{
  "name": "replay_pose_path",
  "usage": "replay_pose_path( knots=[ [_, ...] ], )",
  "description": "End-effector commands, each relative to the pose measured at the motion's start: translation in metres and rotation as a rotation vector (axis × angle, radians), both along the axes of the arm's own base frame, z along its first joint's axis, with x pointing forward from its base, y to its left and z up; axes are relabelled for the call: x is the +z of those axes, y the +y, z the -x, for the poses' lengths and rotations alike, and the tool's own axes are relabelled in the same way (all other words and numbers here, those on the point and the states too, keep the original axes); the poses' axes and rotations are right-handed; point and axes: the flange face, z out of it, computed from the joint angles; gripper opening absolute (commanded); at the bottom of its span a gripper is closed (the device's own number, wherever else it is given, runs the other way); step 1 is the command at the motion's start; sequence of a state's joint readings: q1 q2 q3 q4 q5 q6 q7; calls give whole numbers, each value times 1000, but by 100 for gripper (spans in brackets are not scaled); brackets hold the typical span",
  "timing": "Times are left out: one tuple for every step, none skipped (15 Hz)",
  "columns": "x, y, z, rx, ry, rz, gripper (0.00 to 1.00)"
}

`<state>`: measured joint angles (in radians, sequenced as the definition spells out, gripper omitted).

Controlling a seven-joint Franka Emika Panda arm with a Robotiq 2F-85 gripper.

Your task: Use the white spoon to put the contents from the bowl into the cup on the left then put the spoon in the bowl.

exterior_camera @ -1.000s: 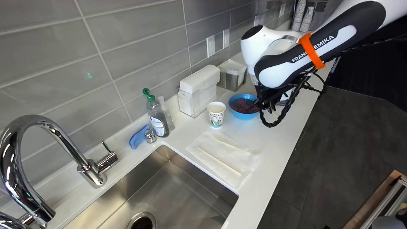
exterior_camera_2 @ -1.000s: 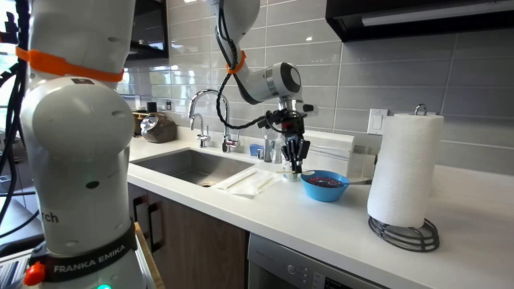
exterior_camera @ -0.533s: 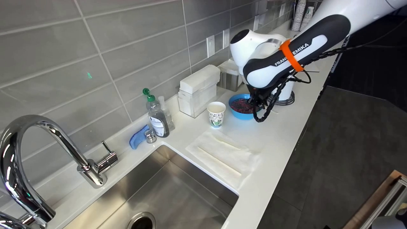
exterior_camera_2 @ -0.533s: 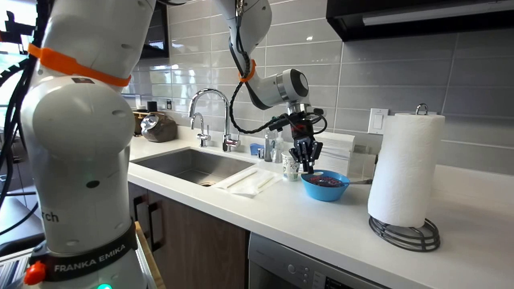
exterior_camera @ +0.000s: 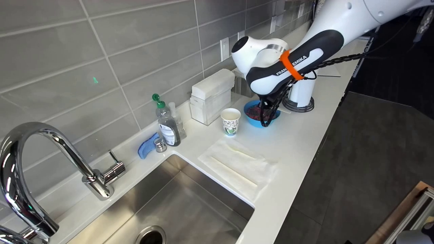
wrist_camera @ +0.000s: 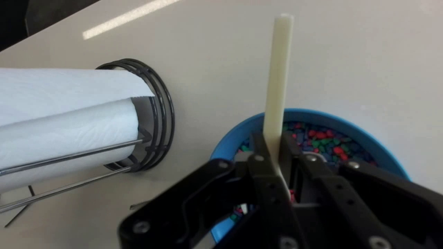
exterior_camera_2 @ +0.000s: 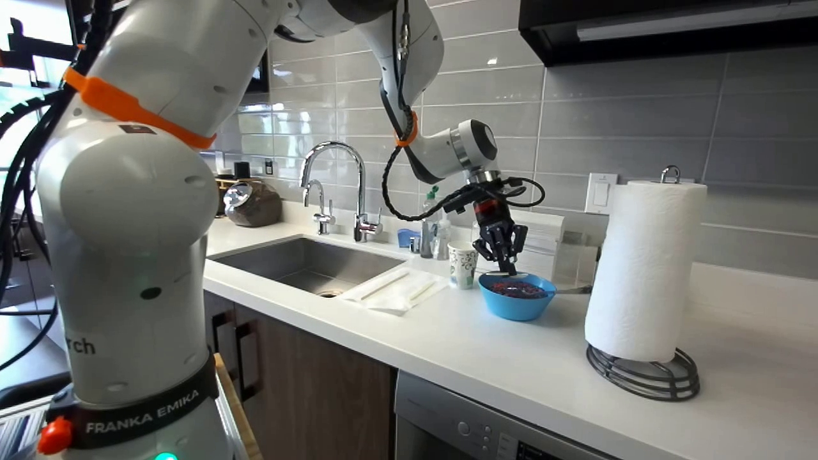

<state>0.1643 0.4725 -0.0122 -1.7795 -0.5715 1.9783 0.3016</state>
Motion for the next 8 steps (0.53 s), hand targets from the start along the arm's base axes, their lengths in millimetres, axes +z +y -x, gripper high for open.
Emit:
replay_pose_path(
  knots=[
    [-2,2,-4,13,2,11,4],
    [-4,3,-6,16,2,13,15],
    [-4,3,-6,16,2,13,15],
    [-3,3,-6,16,1,12,15],
    [-2,3,-6,16,0,12,15],
    [-2,3,-6,15,-1,12,15],
    [-2,3,-6,15,-1,12,4],
    [-1,-1,-7,17,9,-15,4]
  ],
)
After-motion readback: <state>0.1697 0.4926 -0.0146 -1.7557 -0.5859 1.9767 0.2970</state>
